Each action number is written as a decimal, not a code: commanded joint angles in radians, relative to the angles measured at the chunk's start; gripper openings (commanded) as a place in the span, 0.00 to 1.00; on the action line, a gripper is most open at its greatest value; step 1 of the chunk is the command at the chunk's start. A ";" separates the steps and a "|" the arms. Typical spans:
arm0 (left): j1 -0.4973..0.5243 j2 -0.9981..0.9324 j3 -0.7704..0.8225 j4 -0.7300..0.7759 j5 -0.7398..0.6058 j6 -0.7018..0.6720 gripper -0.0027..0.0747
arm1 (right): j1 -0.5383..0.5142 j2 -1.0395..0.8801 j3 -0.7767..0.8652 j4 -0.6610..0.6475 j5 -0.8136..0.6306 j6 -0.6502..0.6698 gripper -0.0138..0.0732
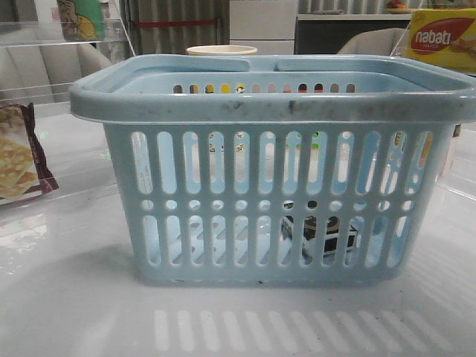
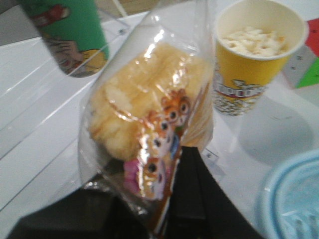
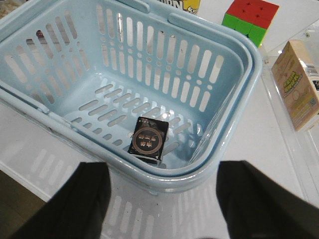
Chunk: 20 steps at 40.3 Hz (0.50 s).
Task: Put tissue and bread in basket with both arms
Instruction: 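Lift the bread with the left gripper over the basket and drop it in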
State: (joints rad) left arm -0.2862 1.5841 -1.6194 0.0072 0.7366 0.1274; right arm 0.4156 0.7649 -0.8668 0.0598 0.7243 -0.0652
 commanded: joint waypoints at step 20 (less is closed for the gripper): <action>-0.425 0.060 0.034 -0.007 -0.021 0.035 0.41 | 0.000 -0.007 -0.025 -0.006 -0.069 -0.007 0.80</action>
State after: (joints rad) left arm -0.6917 1.6660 -1.5597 0.0000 0.7974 0.1623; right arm 0.4156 0.7649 -0.8668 0.0598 0.7243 -0.0652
